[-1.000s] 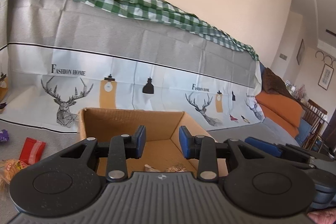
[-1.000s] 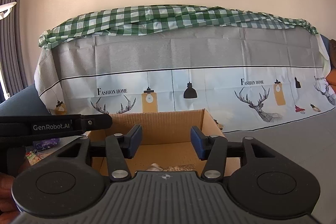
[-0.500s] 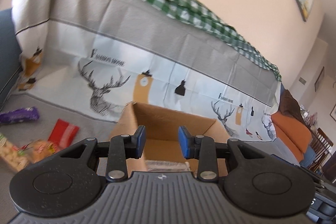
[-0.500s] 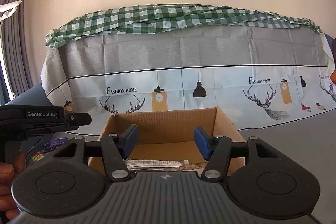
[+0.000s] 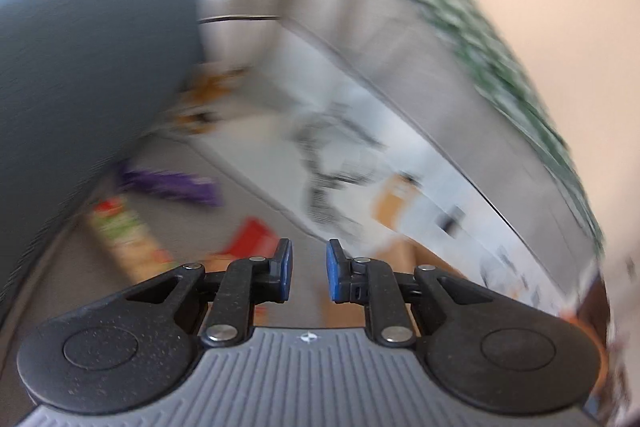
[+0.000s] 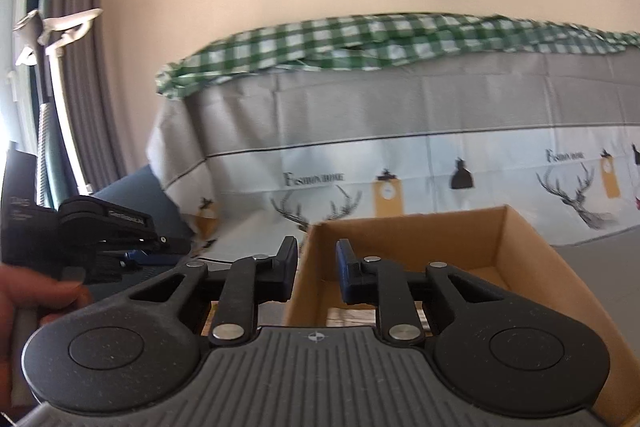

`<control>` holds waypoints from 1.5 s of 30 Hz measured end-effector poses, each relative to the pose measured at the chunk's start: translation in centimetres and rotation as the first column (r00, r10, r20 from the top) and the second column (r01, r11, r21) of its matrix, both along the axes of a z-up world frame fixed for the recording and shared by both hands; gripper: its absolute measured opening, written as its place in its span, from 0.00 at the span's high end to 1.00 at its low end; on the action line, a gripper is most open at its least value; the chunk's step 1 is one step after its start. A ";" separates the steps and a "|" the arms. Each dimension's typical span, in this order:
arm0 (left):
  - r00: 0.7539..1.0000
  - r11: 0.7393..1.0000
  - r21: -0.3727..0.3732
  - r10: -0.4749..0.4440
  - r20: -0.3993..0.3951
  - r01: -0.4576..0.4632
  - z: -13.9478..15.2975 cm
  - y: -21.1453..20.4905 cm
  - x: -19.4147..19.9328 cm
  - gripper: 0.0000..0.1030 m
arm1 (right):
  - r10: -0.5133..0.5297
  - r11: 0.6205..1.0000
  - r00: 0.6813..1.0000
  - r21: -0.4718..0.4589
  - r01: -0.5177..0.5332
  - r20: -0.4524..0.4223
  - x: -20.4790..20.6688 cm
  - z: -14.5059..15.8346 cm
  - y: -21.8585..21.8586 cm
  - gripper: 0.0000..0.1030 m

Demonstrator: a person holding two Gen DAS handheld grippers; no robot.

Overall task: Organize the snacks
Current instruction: 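Move both grippers back toward the remaining snacks on the sofa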

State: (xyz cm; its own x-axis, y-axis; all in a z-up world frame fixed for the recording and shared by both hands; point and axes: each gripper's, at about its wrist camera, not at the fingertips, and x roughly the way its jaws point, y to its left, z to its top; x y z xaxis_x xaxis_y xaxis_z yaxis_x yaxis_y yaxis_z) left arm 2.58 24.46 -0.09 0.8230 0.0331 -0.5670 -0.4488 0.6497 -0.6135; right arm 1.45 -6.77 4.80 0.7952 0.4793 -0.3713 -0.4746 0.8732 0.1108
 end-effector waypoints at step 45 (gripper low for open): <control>0.909 0.910 -0.215 0.284 -0.305 -0.356 -6.5 7.9 -1.3 0.59 | 0.083 0.960 0.894 -0.205 -0.190 -0.441 8.1 -13.5 18.6 0.90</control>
State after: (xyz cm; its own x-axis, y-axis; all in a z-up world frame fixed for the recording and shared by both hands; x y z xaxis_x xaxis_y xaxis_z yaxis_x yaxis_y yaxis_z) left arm 1.25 32.33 -6.61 0.6133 0.0914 -0.7845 -0.7723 0.2773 -0.5715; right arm 9.59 11.81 -8.67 0.4683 0.4272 -0.7734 -0.5452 0.8286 0.1275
